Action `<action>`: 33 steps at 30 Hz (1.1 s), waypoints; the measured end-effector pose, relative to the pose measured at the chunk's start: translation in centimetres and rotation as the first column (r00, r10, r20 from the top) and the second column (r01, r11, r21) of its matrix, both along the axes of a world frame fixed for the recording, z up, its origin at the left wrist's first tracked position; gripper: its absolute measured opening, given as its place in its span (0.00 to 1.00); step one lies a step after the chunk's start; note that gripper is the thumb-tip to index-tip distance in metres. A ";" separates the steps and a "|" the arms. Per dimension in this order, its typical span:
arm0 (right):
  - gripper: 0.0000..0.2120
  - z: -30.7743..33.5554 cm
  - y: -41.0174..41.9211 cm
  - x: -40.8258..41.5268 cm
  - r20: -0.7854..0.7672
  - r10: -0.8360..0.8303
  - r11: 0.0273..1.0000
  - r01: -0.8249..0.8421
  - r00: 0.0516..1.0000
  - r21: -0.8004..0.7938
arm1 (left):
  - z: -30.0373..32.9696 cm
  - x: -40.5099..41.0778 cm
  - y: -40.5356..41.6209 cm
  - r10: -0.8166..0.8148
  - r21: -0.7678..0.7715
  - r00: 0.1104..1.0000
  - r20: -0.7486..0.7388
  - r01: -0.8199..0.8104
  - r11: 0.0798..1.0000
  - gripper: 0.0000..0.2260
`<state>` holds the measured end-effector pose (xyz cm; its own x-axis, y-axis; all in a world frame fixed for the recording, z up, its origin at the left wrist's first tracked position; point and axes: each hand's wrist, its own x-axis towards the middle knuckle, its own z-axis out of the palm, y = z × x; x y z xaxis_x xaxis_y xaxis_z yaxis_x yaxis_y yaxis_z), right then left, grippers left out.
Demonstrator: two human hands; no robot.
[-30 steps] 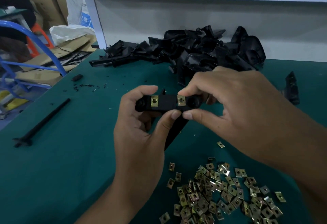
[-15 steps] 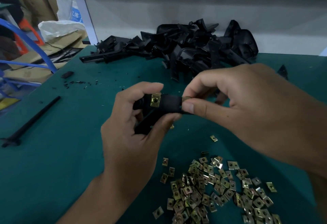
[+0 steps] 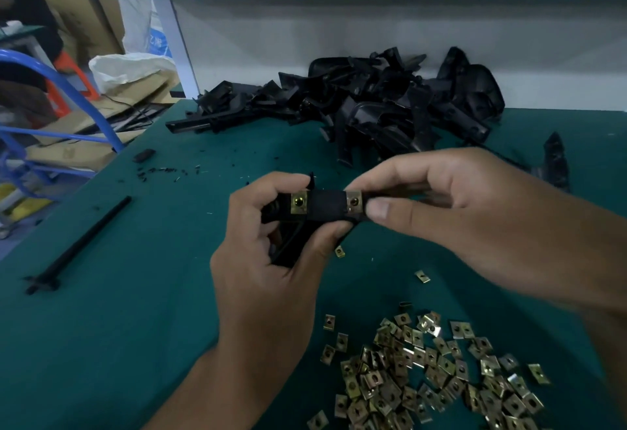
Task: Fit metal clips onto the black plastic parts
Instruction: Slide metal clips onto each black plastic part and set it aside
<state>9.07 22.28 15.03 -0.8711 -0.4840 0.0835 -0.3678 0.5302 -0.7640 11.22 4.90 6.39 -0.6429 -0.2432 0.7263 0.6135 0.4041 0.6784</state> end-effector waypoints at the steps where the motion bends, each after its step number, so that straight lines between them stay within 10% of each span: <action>1: 0.10 0.2 0.2 0.1 -0.007 -0.002 1.000 0.002 1.000 0.010 | 0.1 0.0 0.1 0.003 -0.027 1.000 -0.021 -0.003 1.000 0.19; 11: 0.08 0.6 -0.8 1.3 -0.238 -0.091 0.991 0.112 0.967 0.076 | 0.0 0.0 0.0 -0.041 -0.011 0.998 -0.051 0.041 0.999 0.18; 33: 0.09 1.5 2.8 -0.6 0.094 0.201 0.974 -0.188 0.975 -0.129 | 0.8 0.6 0.2 -0.204 -0.022 0.978 0.034 0.205 0.979 0.19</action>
